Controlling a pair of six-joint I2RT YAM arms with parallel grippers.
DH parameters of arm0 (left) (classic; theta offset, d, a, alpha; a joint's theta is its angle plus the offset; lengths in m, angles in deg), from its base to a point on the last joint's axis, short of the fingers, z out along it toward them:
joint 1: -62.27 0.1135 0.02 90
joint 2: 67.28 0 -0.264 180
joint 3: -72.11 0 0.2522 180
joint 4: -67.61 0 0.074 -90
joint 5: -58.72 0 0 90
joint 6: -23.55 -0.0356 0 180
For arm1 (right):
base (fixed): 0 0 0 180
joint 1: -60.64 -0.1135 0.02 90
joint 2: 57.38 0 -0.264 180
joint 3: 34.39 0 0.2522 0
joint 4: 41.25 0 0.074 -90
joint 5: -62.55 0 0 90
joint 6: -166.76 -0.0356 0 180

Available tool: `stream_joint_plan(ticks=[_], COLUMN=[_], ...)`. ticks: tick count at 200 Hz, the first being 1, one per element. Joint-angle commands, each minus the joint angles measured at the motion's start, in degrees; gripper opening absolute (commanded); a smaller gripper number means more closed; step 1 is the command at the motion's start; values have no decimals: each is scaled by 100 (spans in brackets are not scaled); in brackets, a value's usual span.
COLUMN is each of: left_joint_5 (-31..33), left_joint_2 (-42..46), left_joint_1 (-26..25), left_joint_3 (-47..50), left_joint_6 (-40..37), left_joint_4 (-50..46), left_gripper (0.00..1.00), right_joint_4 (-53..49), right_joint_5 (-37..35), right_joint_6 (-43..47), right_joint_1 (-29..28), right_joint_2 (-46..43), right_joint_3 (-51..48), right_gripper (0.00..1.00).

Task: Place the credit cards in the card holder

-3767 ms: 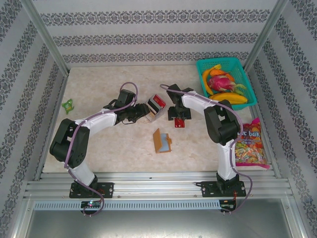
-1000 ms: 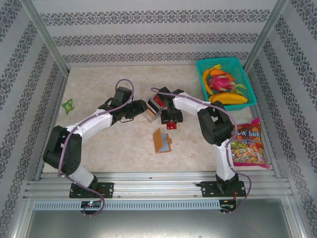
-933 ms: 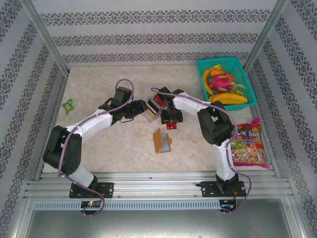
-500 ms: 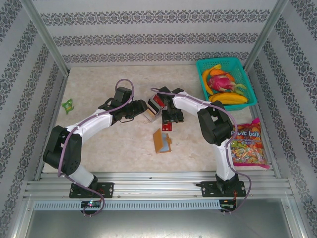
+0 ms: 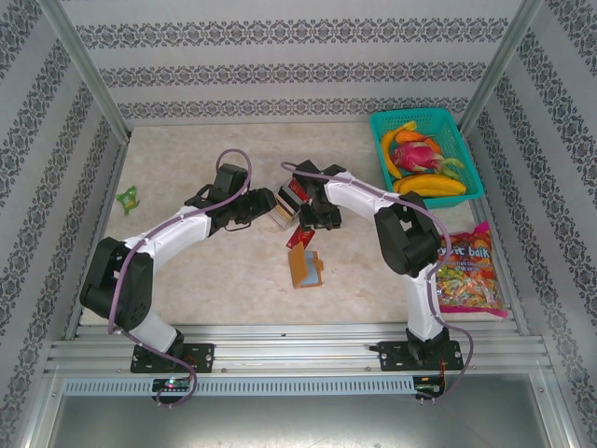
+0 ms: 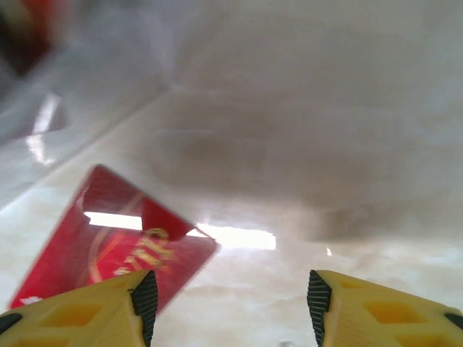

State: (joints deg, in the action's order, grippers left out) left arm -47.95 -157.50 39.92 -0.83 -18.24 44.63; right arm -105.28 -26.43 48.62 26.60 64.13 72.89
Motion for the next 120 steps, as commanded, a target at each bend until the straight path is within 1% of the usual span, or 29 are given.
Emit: stream_joint_plan(ticks=[1, 11, 22, 54, 77, 86, 120], left_joint_5=[97, 101, 78, 88, 87, 88, 173], left_joint_2=[233, 241, 232, 248, 252, 276, 344], left_joint_1=[114, 116, 125, 118, 119, 124, 121], left_joint_3=[167, 223, 286, 345, 310, 282, 270], left_joint_6=[-7, 11, 44, 75, 45, 39, 2], left_joint_4=[-179, -167, -115, -98, -165, -194, -248], left_gripper=[53, 53, 53, 53, 53, 53, 53], right_joint_4=[463, 786, 967, 1238, 1069, 1079, 1110], right_joint_5=[336, 619, 739, 817, 483, 321, 120], right_joint_6=[-197, -241, -376, -523, -545, -547, -304], right_joint_1=[-251, -302, -357, -463, -425, -386, -38], right_joint_2=[-259, -300, -291, -82, 135, 49, -475], right_joint_3=[-127, -268, -347, -441, -514, -716, -1507], right_gripper=[52, 44, 40, 39, 36, 35, 35])
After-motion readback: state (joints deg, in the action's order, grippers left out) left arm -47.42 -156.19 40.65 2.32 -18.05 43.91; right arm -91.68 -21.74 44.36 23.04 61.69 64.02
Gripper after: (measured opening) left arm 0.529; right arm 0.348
